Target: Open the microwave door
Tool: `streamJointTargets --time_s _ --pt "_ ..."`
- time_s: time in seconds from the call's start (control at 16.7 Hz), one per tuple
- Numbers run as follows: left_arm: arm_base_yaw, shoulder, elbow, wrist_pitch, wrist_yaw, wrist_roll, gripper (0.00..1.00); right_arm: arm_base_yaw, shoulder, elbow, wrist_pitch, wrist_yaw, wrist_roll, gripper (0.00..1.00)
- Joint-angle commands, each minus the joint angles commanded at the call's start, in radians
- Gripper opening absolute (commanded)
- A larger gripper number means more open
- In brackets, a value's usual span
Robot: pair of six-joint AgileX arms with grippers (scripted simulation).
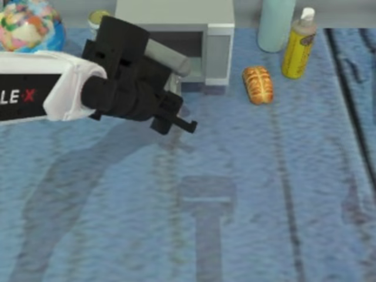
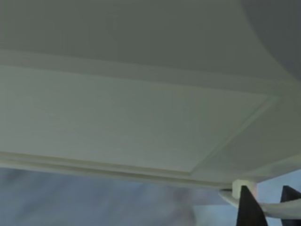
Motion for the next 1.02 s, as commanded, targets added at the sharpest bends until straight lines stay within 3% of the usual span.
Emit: streamJointTargets --time_s 0.78,1.02 --pt "0.0 0.0 0.0 0.0 0.0 0.0 0.0 0.0 0.0 0.0 0.0 0.0 0.0 1.0" --pt "0.003 -0.005 -0.007 -0.004 0.022 0.018 0.0 0.0 0.0 0.0 0.0 0.0 0.0 1.0"
